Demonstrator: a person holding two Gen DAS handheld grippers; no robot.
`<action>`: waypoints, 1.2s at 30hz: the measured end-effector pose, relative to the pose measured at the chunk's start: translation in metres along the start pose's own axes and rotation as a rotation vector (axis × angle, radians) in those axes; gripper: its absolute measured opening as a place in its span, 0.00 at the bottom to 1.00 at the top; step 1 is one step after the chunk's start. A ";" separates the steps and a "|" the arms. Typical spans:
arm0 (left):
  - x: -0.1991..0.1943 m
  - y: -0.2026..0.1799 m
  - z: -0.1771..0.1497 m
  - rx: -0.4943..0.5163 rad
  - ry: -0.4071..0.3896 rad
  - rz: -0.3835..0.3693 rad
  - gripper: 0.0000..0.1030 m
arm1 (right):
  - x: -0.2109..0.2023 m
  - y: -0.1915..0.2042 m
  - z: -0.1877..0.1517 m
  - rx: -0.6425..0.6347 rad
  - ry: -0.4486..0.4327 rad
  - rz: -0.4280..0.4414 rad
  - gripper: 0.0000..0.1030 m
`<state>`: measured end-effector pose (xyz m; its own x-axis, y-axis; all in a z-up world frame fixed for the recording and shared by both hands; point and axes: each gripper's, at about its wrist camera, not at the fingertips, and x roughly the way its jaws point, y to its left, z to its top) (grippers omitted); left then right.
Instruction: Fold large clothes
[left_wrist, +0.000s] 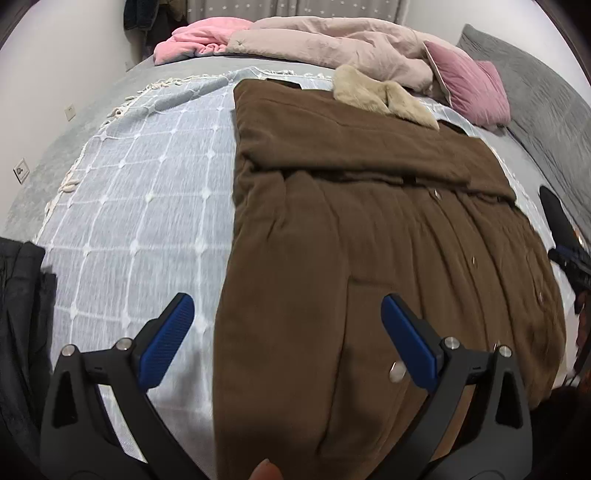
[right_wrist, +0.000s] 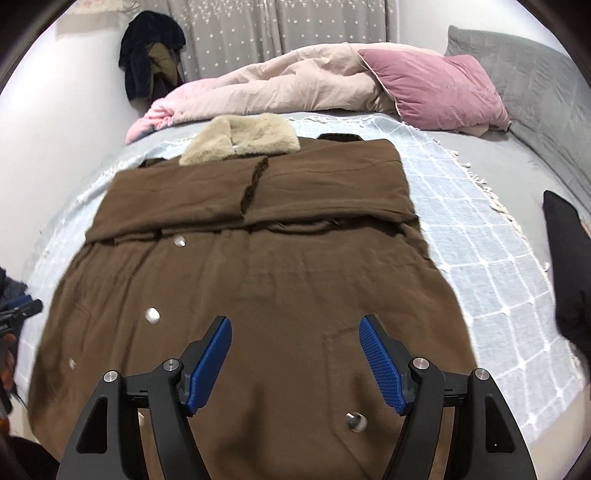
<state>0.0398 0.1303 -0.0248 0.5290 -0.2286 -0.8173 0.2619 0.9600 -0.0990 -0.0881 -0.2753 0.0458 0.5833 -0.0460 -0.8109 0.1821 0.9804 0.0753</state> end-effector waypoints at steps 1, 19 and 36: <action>0.000 0.002 -0.007 0.007 0.010 0.002 0.98 | -0.001 -0.003 -0.003 -0.006 0.004 -0.004 0.71; 0.019 0.033 -0.084 0.029 0.129 0.003 1.00 | 0.003 -0.115 -0.061 0.098 0.138 -0.148 0.71; -0.002 0.045 -0.098 -0.052 0.244 -0.015 0.99 | -0.003 -0.151 -0.093 0.322 0.231 -0.013 0.75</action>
<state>-0.0282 0.1901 -0.0833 0.3127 -0.2034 -0.9278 0.2228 0.9652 -0.1365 -0.1910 -0.4055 -0.0167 0.3923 0.0220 -0.9196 0.4488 0.8681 0.2122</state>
